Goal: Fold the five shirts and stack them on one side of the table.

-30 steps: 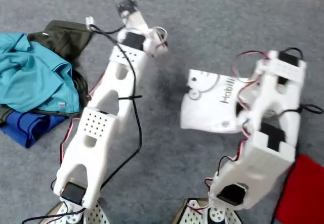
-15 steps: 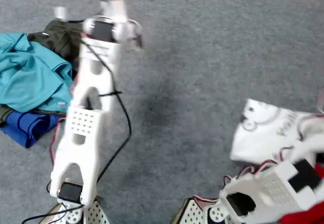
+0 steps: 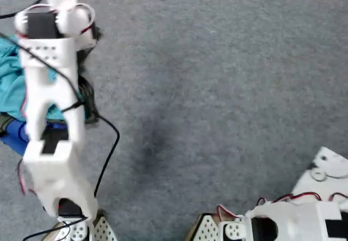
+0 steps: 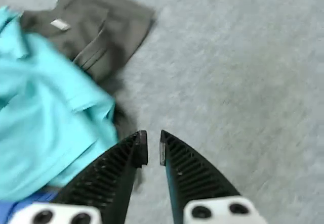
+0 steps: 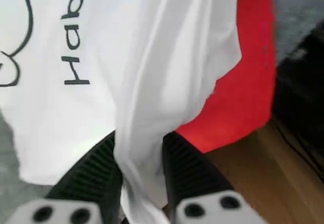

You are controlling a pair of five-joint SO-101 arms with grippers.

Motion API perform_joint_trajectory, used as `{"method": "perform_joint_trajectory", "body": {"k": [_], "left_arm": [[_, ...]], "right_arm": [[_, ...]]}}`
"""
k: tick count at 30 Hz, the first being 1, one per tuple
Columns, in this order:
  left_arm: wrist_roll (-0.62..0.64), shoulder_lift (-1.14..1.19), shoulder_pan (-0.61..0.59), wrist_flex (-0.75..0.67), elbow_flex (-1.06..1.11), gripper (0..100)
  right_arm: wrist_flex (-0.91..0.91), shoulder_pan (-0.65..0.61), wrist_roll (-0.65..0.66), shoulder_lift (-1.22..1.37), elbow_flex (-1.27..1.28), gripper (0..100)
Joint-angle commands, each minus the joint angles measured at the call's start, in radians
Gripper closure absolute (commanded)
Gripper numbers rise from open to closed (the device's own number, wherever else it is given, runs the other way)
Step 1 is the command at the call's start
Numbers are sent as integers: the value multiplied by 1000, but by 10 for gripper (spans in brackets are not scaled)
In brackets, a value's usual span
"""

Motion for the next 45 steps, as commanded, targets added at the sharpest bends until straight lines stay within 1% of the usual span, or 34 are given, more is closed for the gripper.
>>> {"method": "perform_joint_trajectory", "body": {"k": [1, 5, 9, 14, 16, 20, 22, 24, 26, 28, 31, 34, 36, 39, 41, 45], "left_arm": [[-71, -251, -66, 9, 258, 945], [-155, -424, -169, 6, 465, 944], [-236, -555, -258, 6, 606, 943], [-256, -676, -334, 6, 709, 943], [-255, -714, -353, 6, 755, 943], [-258, -779, -391, 6, 858, 943], [-256, -809, -437, 6, 891, 940], [-255, -825, -494, 6, 911, 907], [-255, -825, -537, -3, 927, 851], [-255, -809, -568, -58, 967, 811], [-253, -785, -624, -170, 1026, 805], [-253, -746, -672, -253, 1042, 802], [-232, -714, -681, -295, 1042, 801], [-110, -671, -678, -353, 1042, 800], [-75, -636, -674, -413, 1042, 799], [-69, -538, -644, -545, 1042, 799]], "right_arm": [[-58, 67, 31, -44, -44, 995], [-104, 99, 60, 13, -47, 995], [-135, 130, 87, 28, -53, 994], [-115, 140, 133, 28, -90, 981], [-66, 140, 135, 28, -130, 920], [87, 133, 140, 28, -263, 747], [163, 127, 141, 28, -348, 719], [218, 111, 140, 30, -415, 719], [252, 91, 135, 28, -464, 719], [252, 70, 133, 28, -496, 723], [252, 33, 133, 28, -516, 771], [252, -18, 138, 28, -521, 852], [252, -54, 140, 28, -519, 913], [252, -113, 132, 30, -512, 992], [253, -154, 98, 33, -510, 987], [255, -232, -15, 28, -512, 987]]}}
